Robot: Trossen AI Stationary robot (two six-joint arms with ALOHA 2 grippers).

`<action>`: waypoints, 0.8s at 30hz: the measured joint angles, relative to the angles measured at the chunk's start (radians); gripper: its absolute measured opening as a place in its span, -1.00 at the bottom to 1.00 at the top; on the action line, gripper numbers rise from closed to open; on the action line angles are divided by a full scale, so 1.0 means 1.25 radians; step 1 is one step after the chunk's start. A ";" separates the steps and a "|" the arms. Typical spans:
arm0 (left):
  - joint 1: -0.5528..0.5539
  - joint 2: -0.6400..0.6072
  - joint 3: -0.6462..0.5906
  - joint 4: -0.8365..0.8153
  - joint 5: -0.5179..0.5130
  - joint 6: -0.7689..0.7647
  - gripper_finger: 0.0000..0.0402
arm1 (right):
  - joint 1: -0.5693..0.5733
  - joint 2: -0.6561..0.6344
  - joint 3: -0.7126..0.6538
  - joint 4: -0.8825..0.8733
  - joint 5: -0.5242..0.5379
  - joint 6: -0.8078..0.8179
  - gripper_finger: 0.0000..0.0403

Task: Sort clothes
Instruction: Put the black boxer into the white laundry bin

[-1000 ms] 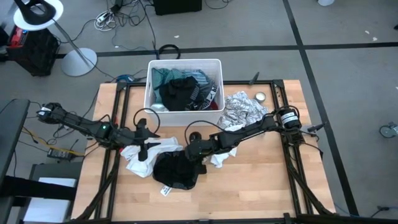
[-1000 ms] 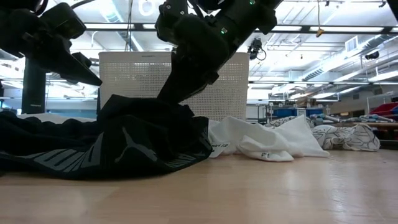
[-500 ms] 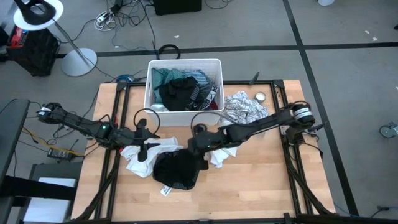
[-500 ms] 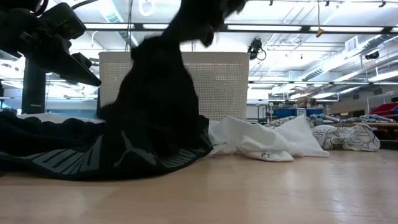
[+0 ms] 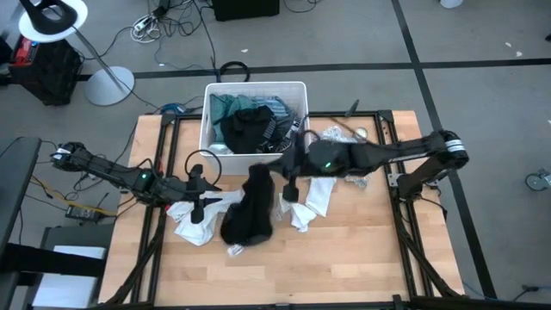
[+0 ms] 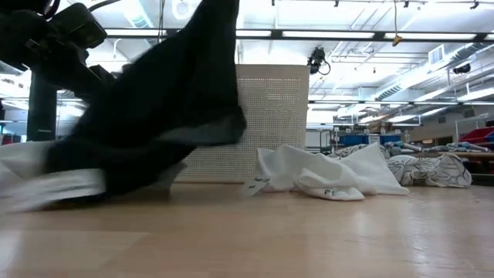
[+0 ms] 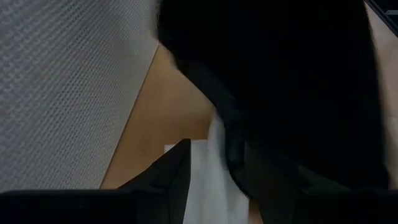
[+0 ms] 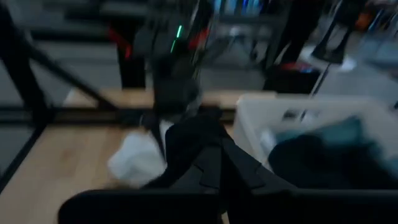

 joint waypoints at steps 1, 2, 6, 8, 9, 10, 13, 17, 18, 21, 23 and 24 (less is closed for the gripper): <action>0.000 0.000 0.000 0.000 0.000 0.000 -0.22 | -0.004 -0.011 0.000 0.017 0.000 -0.004 -1.00; 0.000 0.000 0.000 0.000 0.000 0.000 -0.22 | -0.009 -0.024 0.000 0.035 0.000 -0.009 -1.00; 0.000 0.000 0.000 -0.001 0.000 0.000 -0.22 | -0.024 -0.060 0.000 0.129 0.000 -0.023 -1.00; 0.000 0.000 0.000 -0.001 -0.001 0.000 -0.22 | -0.031 -0.073 0.000 0.178 0.000 -0.043 -1.00; 0.000 0.000 0.000 -0.001 -0.001 0.000 -0.22 | -0.035 -0.078 0.000 0.202 0.000 -0.053 -1.00; 0.000 0.000 0.000 0.000 -0.001 0.000 -0.22 | -0.039 -0.083 0.001 0.224 0.000 -0.065 -1.00; 0.000 0.000 0.000 -0.001 -0.001 0.000 -0.22 | -0.060 -0.091 0.014 0.260 0.000 -0.085 -1.00; 0.000 0.000 0.000 -0.002 -0.001 0.000 -0.22 | -0.090 -0.081 0.095 0.225 0.000 -0.090 -1.00; 0.000 0.000 0.000 -0.001 -0.001 0.001 -0.22 | -0.096 -0.077 0.120 0.213 0.000 -0.095 -1.00; 0.000 0.000 0.000 -0.002 -0.001 0.001 -0.22 | -0.111 -0.049 0.205 0.184 -0.001 -0.123 -1.00; 0.000 0.000 0.000 0.000 -0.001 0.001 -0.22 | -0.121 -0.026 0.269 0.157 -0.005 -0.133 -1.00; 0.000 0.000 0.000 0.000 -0.001 0.002 -0.22 | -0.126 -0.016 0.302 0.146 -0.009 -0.140 -1.00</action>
